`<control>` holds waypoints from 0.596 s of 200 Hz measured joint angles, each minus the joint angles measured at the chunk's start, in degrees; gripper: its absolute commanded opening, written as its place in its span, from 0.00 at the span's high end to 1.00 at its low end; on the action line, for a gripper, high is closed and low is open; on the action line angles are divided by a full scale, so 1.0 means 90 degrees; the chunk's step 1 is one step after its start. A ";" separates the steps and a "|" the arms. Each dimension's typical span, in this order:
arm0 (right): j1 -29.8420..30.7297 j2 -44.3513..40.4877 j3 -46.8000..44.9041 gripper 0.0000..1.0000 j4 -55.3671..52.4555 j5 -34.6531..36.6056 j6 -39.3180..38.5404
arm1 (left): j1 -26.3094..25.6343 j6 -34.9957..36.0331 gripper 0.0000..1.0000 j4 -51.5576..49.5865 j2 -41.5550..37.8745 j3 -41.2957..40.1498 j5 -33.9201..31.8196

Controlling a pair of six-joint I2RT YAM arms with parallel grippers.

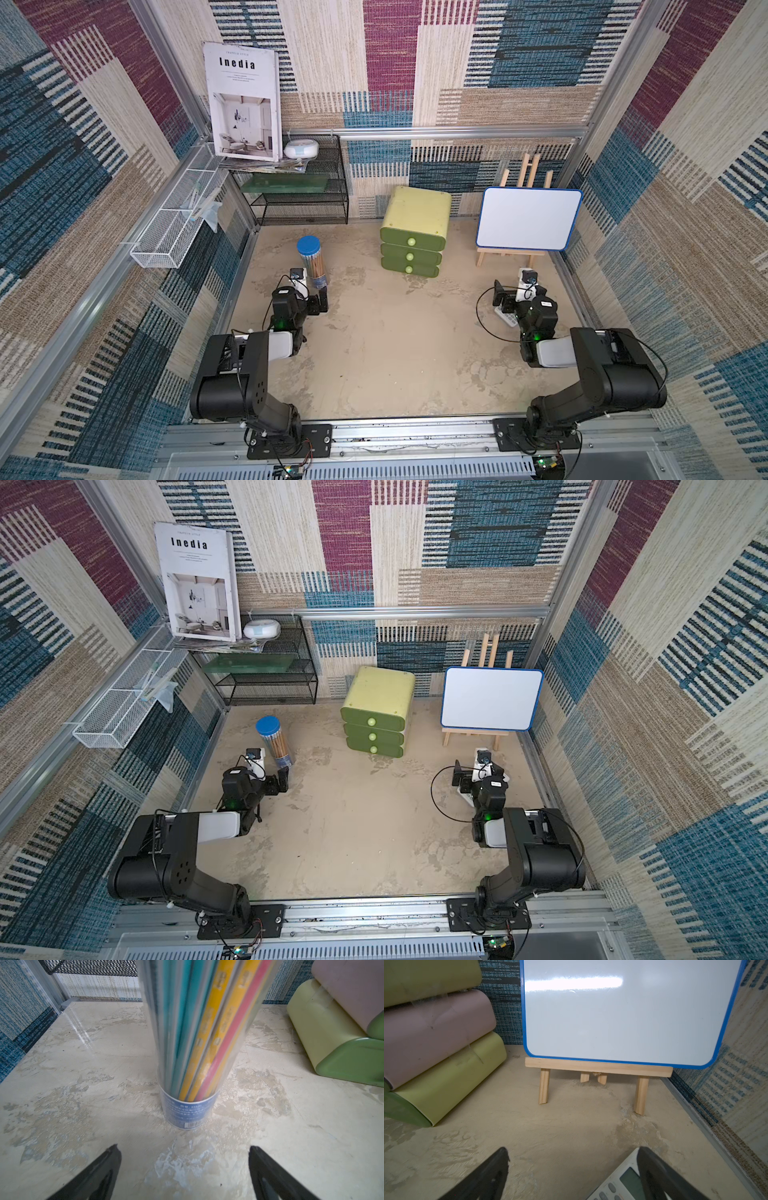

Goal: Place the wired earphones into the drawer by color
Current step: Reset both arms

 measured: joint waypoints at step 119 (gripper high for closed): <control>0.0015 -0.0085 -0.0209 0.01 0.0138 -0.0561 -0.0182 | 0.0000 0.0002 0.01 0.0000 0.0000 0.0000 -0.0007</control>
